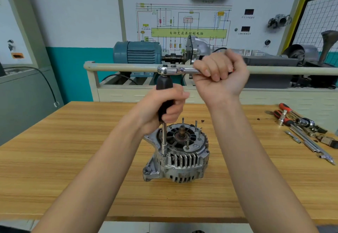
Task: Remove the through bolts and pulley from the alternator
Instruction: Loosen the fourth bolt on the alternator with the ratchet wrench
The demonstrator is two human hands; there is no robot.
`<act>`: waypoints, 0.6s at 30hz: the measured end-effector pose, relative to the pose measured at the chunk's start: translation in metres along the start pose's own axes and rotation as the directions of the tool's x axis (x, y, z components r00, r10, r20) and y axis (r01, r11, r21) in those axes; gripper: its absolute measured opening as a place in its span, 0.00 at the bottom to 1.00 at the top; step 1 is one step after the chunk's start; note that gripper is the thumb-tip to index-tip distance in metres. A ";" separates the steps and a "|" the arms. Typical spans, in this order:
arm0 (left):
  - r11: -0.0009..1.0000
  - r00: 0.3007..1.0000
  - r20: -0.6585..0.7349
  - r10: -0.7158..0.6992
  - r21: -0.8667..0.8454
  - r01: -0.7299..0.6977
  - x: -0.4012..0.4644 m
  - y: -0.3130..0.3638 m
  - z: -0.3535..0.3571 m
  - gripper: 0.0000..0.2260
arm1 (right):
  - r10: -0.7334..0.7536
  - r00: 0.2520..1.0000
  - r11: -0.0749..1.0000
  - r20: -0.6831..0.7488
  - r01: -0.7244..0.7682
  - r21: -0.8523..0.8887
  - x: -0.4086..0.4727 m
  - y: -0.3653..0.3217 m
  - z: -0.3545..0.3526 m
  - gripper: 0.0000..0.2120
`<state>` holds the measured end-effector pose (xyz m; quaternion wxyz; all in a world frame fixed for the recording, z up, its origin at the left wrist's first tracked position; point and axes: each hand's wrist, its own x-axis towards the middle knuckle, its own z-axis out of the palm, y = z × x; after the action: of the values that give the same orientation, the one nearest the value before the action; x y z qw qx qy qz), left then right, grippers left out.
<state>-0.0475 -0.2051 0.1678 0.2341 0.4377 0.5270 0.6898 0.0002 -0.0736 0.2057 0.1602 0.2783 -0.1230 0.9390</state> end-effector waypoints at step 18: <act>0.972 0.722 -0.670 0.175 0.234 -0.018 0.016 -0.019 0.027 0.16 | -0.402 0.845 0.793 0.353 0.515 -0.327 -0.036 0.026 0.014 0.22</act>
<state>-0.0353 -0.1723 0.1574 -0.0612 0.2012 0.6228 0.7536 0.0263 -0.1100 0.1934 0.4217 0.3829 -0.2653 0.7779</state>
